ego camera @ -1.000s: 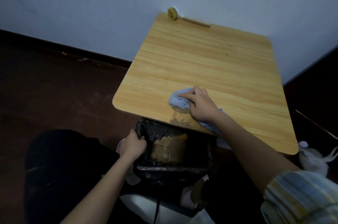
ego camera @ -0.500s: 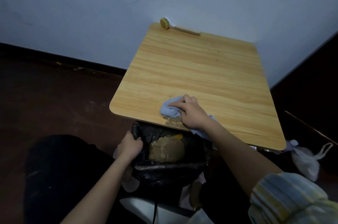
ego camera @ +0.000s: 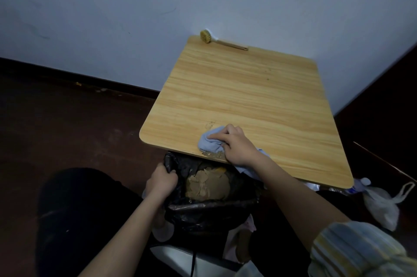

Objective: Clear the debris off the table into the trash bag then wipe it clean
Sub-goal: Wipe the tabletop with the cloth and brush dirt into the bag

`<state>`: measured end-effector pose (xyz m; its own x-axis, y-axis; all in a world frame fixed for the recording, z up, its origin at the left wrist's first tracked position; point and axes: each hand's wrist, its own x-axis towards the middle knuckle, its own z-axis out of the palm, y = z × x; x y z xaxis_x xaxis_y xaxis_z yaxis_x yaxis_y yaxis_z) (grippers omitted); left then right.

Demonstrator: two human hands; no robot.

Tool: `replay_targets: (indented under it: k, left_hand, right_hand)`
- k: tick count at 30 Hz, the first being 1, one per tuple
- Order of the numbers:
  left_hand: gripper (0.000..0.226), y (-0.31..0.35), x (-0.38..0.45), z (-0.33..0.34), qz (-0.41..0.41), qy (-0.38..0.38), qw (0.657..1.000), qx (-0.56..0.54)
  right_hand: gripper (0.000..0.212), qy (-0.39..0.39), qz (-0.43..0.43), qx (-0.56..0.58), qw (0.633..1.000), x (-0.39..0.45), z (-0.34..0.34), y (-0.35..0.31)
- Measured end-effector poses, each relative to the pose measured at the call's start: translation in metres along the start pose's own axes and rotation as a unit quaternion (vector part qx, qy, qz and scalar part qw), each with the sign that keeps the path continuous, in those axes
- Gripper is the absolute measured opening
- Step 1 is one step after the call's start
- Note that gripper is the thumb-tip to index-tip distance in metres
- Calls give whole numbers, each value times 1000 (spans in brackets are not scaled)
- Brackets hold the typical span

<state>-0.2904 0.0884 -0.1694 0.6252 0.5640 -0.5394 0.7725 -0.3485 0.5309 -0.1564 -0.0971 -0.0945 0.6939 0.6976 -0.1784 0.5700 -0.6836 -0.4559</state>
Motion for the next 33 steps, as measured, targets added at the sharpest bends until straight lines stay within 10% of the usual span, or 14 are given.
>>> replay_targets:
  k: [22,33]
  left_hand:
    - [27,5,-4,-3,4,21,1000,14]
    - [31,7,-7,-2,3,17,999,27]
  right_hand:
    - [40,-6,-67,5,998,-37,15,-12]
    - [25,78,-224,-180,955,-66,29,-20]
